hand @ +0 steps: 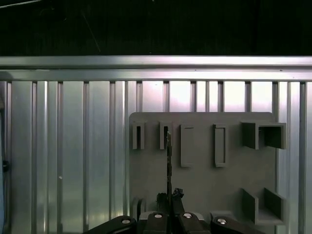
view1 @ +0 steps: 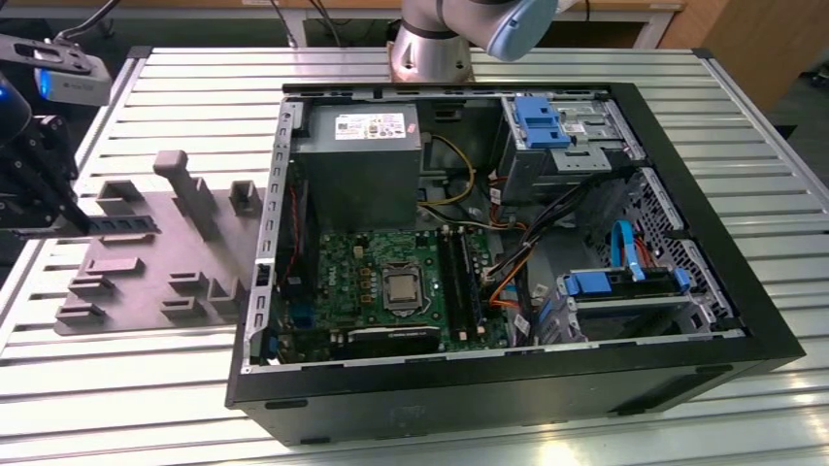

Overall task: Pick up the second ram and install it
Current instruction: 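Pick up the second ram and move it above second insertion slot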

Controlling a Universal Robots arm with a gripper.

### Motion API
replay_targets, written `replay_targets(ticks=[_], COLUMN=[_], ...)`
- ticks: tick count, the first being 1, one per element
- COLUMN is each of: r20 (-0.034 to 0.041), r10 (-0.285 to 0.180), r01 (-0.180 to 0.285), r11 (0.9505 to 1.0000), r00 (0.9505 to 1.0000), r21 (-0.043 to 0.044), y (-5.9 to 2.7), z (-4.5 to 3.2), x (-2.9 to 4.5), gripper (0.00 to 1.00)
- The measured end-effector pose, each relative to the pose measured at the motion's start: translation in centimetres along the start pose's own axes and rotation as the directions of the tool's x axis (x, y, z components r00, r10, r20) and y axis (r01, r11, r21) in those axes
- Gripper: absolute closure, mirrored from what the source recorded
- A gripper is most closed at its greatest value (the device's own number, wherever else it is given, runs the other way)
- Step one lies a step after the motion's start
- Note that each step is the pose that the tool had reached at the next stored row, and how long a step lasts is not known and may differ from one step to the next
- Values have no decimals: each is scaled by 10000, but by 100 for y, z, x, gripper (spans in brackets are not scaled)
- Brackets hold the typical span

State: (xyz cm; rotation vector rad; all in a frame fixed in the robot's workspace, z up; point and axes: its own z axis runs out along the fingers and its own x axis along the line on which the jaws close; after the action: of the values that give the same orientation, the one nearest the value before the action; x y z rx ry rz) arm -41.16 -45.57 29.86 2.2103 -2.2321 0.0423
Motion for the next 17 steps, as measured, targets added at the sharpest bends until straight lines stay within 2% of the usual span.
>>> replay_targets(ticks=[17], r20=[0], r10=[0], r01=[0], r11=[10000], r00=[10000], r21=[1], y=[-2], z=[-98], x=[2], gripper=[86])
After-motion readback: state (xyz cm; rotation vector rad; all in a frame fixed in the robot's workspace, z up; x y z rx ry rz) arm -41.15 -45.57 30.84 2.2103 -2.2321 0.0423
